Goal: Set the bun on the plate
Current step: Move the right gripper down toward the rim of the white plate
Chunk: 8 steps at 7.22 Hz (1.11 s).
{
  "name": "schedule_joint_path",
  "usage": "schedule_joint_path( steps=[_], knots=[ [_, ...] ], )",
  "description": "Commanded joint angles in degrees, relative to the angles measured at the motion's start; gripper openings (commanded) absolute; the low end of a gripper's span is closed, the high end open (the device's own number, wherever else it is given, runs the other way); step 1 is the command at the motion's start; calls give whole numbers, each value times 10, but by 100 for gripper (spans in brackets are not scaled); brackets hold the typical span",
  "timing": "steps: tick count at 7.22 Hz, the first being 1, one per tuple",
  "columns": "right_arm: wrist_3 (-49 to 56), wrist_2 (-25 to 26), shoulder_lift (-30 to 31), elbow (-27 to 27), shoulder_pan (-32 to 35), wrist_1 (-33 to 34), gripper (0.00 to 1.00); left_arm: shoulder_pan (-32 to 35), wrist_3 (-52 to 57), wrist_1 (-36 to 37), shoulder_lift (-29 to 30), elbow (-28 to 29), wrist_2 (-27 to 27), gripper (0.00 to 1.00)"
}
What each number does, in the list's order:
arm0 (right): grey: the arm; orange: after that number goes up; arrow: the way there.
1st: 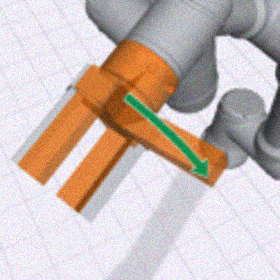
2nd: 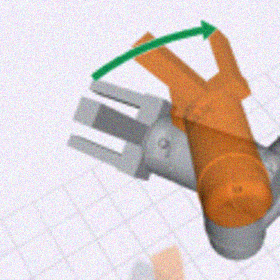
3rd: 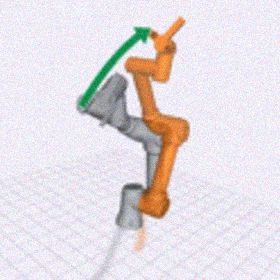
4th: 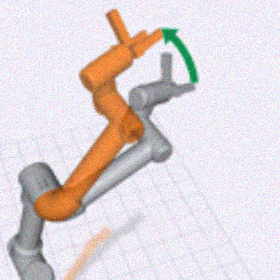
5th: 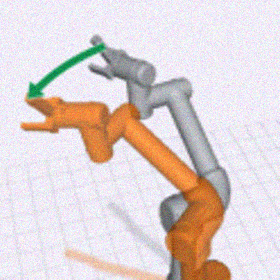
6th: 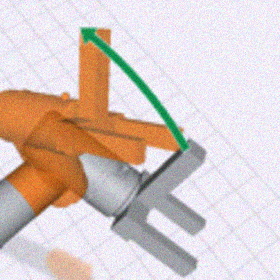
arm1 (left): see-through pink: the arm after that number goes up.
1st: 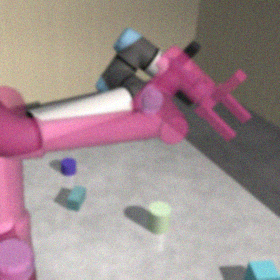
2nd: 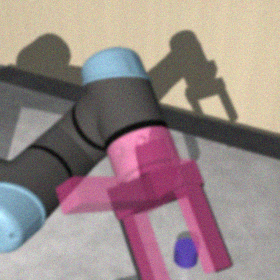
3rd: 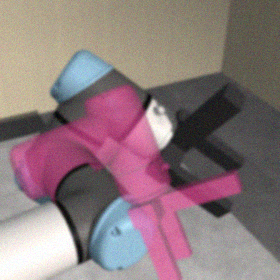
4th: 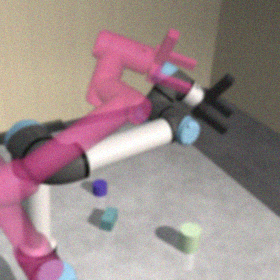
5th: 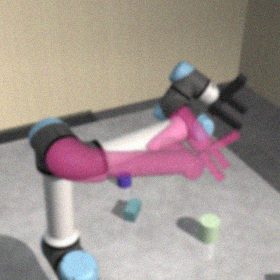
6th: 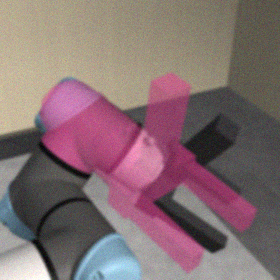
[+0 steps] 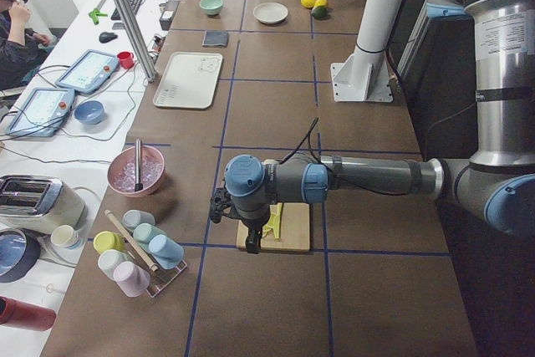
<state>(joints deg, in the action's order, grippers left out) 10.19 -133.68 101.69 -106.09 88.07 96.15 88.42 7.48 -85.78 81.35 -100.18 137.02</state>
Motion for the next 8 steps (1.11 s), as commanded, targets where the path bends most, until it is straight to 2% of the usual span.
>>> schedule_joint_path(
  steps=[1, 3, 4, 5, 6, 8],
  knots=[
    [7, 0, 0, 0, 0, -1, 100, 0, 0, -1, -1, 0, 0, 100],
    [4, -6, -9, -2, -4, -1, 100, 0, 0, 0, 7, 8, 0, 100],
    [-2, -17, -22, 3, -38, -18, 100, 0, 0, 0, 5, 9, 0, 100],
    [-46, -29, -24, 38, -57, -90, 99, 0, 0, -1, 5, 9, 0, 100],
    [-144, -49, -24, 79, -84, -196, 99, 0, 0, -1, 4, 9, 1, 100],
    [-328, -41, -25, 153, -152, -405, 99, 0, 0, -1, 4, 9, 1, 100]
  ],
)
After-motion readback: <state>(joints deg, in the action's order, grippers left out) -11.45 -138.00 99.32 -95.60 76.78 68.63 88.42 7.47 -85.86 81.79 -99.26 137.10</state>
